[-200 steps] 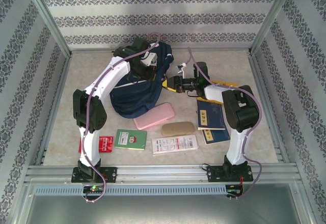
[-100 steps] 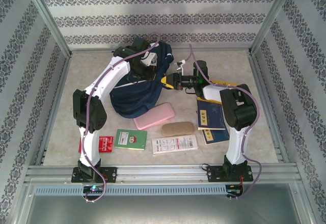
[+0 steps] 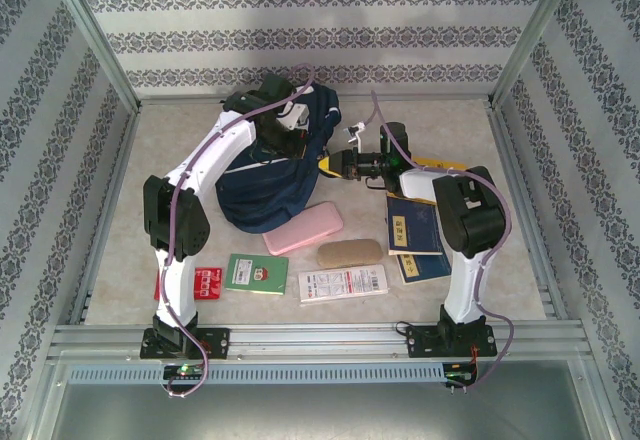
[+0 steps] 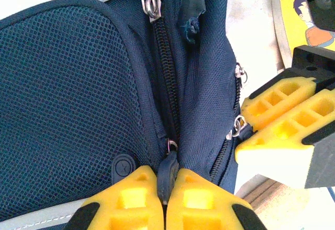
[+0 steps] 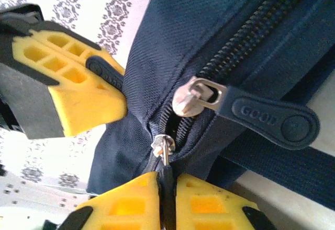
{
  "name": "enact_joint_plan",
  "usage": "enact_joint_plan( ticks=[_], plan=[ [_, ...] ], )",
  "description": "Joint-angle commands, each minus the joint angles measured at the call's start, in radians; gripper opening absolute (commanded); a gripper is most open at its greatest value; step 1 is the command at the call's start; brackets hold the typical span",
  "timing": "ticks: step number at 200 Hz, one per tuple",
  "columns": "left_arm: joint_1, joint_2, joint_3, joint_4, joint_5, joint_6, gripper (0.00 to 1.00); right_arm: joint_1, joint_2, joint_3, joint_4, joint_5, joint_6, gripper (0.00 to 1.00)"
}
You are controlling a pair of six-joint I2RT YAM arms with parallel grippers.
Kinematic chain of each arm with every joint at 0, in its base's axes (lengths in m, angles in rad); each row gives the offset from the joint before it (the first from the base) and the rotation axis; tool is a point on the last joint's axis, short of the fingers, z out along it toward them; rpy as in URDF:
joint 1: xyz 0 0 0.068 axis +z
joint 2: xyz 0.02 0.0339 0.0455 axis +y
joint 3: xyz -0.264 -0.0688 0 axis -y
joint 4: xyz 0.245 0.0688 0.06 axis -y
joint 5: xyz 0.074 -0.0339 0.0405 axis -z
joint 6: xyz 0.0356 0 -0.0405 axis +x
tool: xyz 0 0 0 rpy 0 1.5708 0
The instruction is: Pack the student bag
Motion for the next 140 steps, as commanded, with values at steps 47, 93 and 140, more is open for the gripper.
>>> enact_joint_plan(
  ticks=[47, 93, 140],
  plan=[
    [0.009, 0.032, 0.123, 0.053, 0.046, -0.039, 0.00, 0.062, -0.246, 0.045, -0.647, 0.424, -0.636, 0.00],
    [0.010, 0.056, 0.140, 0.050, 0.054, -0.042, 0.00, 0.103, -0.300, 0.051, -0.746, 0.657, -0.784, 0.04],
    [0.010, 0.060, 0.134, 0.052, 0.053, -0.041, 0.00, 0.124, -0.343, 0.087, -0.830, 0.821, -0.885, 0.02]
  ],
)
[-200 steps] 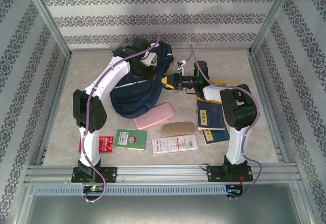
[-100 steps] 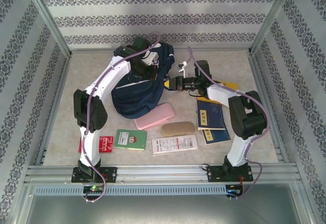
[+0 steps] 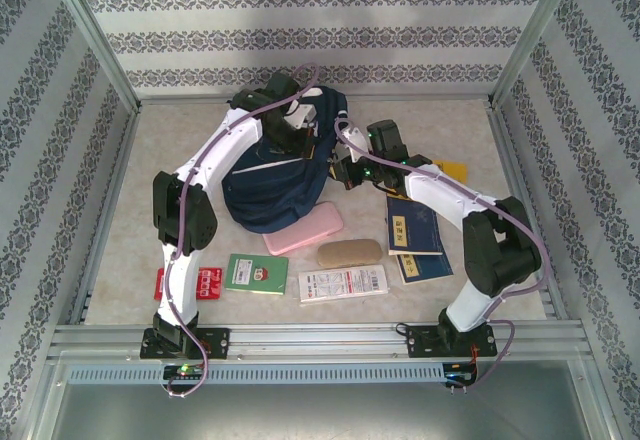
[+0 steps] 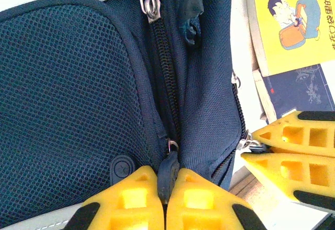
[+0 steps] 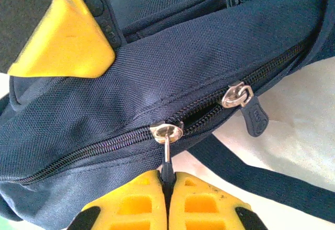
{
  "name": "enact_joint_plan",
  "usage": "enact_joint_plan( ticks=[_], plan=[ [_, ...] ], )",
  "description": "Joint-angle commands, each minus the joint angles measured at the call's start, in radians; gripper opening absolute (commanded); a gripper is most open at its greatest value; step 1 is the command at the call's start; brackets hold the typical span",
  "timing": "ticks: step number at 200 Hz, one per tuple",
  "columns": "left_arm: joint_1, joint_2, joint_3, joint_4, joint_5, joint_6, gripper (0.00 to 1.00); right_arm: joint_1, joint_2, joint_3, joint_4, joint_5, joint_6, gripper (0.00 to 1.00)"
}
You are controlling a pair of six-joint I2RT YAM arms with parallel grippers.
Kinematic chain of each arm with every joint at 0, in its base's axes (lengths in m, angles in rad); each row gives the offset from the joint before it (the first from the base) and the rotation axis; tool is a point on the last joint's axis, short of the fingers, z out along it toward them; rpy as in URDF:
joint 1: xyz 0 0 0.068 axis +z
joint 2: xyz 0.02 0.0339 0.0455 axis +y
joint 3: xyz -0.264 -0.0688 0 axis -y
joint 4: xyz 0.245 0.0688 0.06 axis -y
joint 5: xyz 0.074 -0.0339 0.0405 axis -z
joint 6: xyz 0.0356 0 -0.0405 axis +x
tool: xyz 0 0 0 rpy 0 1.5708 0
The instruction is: Pack the student bag
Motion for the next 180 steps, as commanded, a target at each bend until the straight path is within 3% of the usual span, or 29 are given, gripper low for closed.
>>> enact_joint_plan(
  ticks=[1, 100, 147, 180],
  plan=[
    [0.013, -0.016, 0.050, 0.075, -0.031, -0.011, 0.00, 0.006, -0.055, 0.033, -0.137, 0.131, -0.101, 0.02],
    [0.014, 0.047, 0.129, 0.116, 0.030, -0.090, 0.00, 0.205, -0.069, 0.108, -0.320, 0.274, -0.347, 0.00],
    [0.014, 0.077, 0.161, 0.138, 0.057, -0.134, 0.00, 0.288, -0.069, 0.100, -0.326, 0.208, -0.351, 0.00],
    [0.014, 0.108, 0.170, 0.189, 0.104, -0.192, 0.00, 0.297, -0.035, 0.091, -0.232, 0.086, -0.181, 0.00]
  ],
)
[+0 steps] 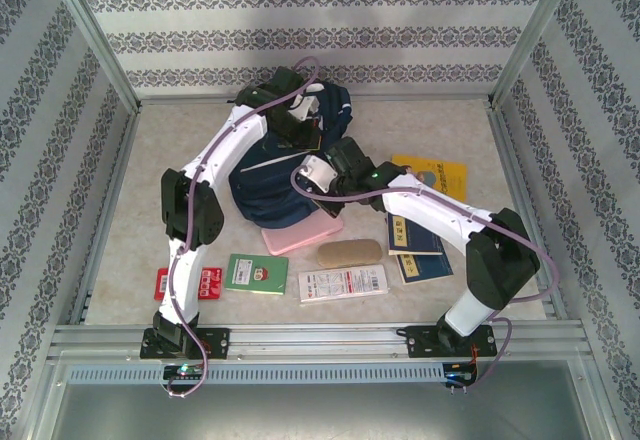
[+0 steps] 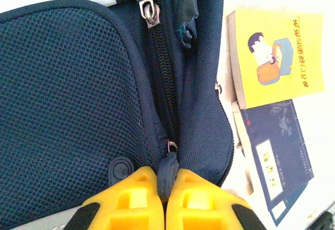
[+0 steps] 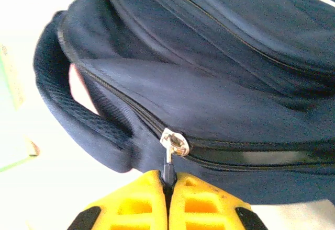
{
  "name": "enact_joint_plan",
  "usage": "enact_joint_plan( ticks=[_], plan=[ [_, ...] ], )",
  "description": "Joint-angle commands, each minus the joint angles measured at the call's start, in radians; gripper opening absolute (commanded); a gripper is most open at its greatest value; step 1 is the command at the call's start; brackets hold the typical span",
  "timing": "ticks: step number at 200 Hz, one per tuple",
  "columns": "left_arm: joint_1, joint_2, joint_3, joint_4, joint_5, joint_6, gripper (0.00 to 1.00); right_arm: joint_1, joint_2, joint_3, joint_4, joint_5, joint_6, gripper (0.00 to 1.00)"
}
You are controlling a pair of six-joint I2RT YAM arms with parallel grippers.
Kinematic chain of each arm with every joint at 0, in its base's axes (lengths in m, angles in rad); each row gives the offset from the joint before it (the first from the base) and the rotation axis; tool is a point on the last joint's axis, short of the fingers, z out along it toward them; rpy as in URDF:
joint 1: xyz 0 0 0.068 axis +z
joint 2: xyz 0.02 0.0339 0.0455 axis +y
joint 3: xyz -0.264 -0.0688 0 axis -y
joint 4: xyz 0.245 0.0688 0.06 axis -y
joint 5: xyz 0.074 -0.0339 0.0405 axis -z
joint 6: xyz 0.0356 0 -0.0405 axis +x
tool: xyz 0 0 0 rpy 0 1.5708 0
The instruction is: Pack the student bag
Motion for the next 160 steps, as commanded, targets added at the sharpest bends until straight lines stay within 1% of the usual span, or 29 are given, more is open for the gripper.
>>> enact_joint_plan(
  ticks=[1, 25, 28, 38, 50, 56, 66, 74, 96, 113, 129, 151, 160],
  plan=[
    [0.015, 0.025, 0.060, 0.147, 0.059, -0.064, 0.00, 0.013, 0.010, 0.002, 0.063, -0.133, 0.119, 0.00],
    [0.019, 0.045, 0.083, 0.145, 0.093, -0.088, 0.00, -0.016, -0.022, -0.055, 0.199, -0.135, 0.233, 0.00],
    [0.023, 0.045, 0.083, 0.145, 0.097, -0.089, 0.01, -0.022, -0.029, -0.068, 0.217, -0.137, 0.246, 0.00],
    [0.030, 0.041, 0.082, 0.138, 0.119, -0.093, 0.13, -0.058, -0.059, -0.110, 0.288, -0.168, 0.298, 0.00],
    [0.038, 0.027, 0.076, 0.115, 0.136, -0.089, 0.32, -0.103, -0.090, -0.150, 0.353, -0.203, 0.348, 0.00],
    [0.041, 0.014, 0.065, 0.105, 0.136, -0.082, 0.40, -0.123, -0.103, -0.166, 0.375, -0.222, 0.366, 0.00],
    [0.044, -0.013, 0.037, 0.093, 0.130, -0.057, 0.48, -0.150, -0.121, -0.184, 0.396, -0.242, 0.378, 0.00],
    [0.044, -0.038, 0.009, 0.085, 0.121, -0.038, 0.53, -0.162, -0.131, -0.193, 0.395, -0.238, 0.374, 0.00],
    [0.044, -0.116, -0.101, 0.087, 0.089, 0.009, 0.58, -0.190, -0.152, -0.219, 0.381, -0.226, 0.358, 0.00],
    [0.043, -0.176, -0.203, 0.109, 0.061, 0.042, 0.59, -0.229, -0.168, -0.258, 0.421, -0.262, 0.390, 0.00],
    [0.039, -0.207, -0.274, 0.118, 0.065, 0.076, 0.59, -0.254, -0.179, -0.284, 0.444, -0.283, 0.398, 0.00],
    [0.023, -0.222, -0.329, 0.115, 0.075, 0.122, 0.60, -0.270, -0.185, -0.299, 0.447, -0.288, 0.393, 0.00],
    [0.014, -0.223, -0.343, 0.126, 0.104, 0.139, 0.60, -0.276, -0.186, -0.306, 0.453, -0.289, 0.396, 0.00]
  ],
)
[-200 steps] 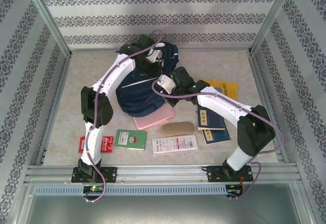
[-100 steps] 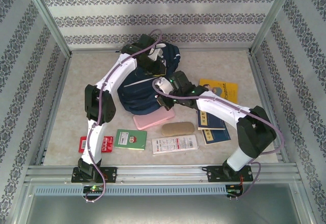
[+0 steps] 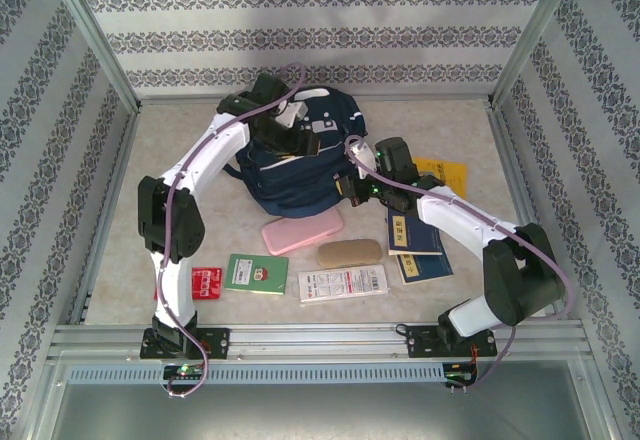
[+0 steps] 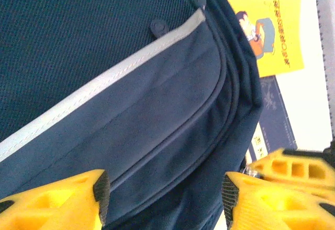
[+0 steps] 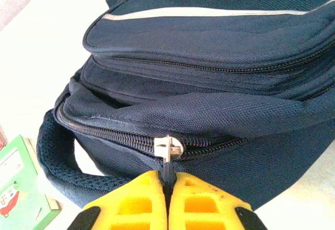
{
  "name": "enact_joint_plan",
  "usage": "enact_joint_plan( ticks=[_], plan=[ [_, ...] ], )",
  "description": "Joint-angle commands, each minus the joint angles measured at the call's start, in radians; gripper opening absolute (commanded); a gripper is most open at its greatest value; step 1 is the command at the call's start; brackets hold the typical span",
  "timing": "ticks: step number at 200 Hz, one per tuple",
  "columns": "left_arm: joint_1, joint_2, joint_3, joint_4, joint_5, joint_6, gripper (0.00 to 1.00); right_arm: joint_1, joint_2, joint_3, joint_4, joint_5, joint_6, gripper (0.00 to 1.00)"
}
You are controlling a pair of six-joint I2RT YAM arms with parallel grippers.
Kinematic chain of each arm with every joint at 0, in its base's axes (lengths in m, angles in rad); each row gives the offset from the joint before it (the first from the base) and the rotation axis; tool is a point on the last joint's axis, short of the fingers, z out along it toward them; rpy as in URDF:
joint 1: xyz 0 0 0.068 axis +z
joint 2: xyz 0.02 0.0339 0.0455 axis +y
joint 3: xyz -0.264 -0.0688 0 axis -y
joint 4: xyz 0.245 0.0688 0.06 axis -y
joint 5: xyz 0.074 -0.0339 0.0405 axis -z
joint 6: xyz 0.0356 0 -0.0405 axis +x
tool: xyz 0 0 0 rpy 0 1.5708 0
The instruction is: Pack the student bag
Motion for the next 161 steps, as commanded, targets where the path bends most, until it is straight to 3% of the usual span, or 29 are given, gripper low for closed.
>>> enact_joint_plan(
  ticks=[1, 42, 98, 161],
  plan=[
    [-0.021, -0.022, -0.048, 0.039, 0.028, 0.089, 0.60, -0.016, -0.044, -0.011, 0.097, -0.059, 0.019, 0.00],
    [-0.062, 0.038, -0.020, 0.060, 0.065, 0.100, 0.57, -0.022, -0.035, -0.040, 0.139, -0.067, 0.028, 0.00],
    [-0.006, 0.115, 0.072, 0.056, -0.145, 0.114, 0.60, -0.026, -0.057, -0.080, 0.154, -0.016, 0.011, 0.00],
    [0.039, 0.403, 0.384, -0.063, -0.064, 0.143, 0.65, -0.044, -0.060, -0.083, 0.167, -0.039, 0.020, 0.00]
  ],
)
